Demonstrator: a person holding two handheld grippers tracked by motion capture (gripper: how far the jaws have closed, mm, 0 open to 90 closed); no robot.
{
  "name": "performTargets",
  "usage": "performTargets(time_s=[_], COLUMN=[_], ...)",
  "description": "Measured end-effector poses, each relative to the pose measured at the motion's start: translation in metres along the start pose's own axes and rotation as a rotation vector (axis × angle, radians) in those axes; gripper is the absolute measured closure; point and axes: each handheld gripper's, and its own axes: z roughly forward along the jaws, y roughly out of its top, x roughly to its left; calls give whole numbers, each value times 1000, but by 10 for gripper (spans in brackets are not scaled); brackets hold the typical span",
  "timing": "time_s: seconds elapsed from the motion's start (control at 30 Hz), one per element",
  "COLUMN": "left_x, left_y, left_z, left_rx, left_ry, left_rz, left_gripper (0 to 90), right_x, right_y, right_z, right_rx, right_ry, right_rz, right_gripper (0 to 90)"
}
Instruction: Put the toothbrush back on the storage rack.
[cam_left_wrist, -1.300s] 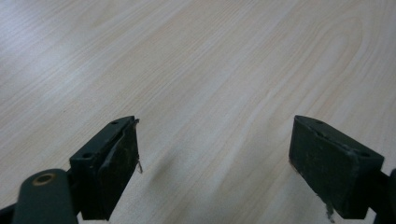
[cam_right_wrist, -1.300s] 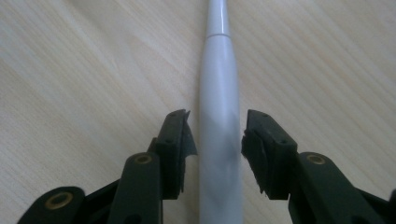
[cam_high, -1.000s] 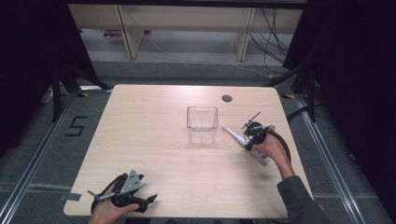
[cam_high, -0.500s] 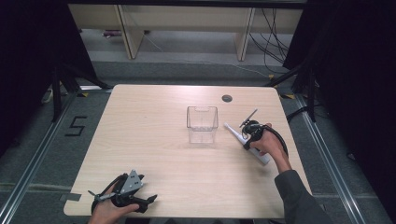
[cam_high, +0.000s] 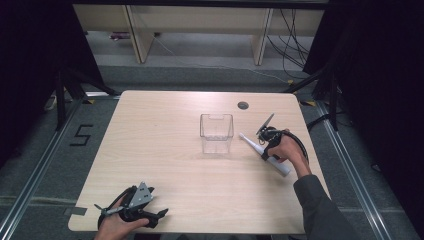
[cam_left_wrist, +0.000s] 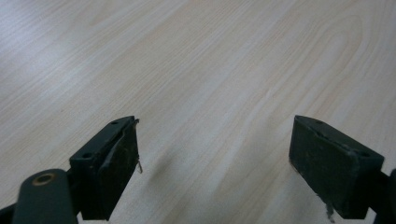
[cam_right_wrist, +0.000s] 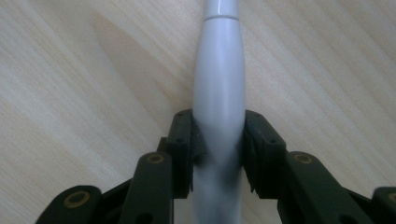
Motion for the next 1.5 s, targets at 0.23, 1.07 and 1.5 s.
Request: performTargets(time_s=[0.23,1.07,1.5], left_x=[0,0,1], left_y=[0,0,0], left_z=[0,0,0], left_rx=[-3,-6,-8], left_ry=[-2,4,5], left_rz=[-2,-6,-8], left_gripper=[153,154,154], right_x=[1,-20,-12], right_y=[5,-22,-15], right_z=[-1,-60,-76], right_rx=[72,-192,-387], right_ry=[13,-50,-25], right_rz=[20,63,94], right_gripper=[668,670,670])
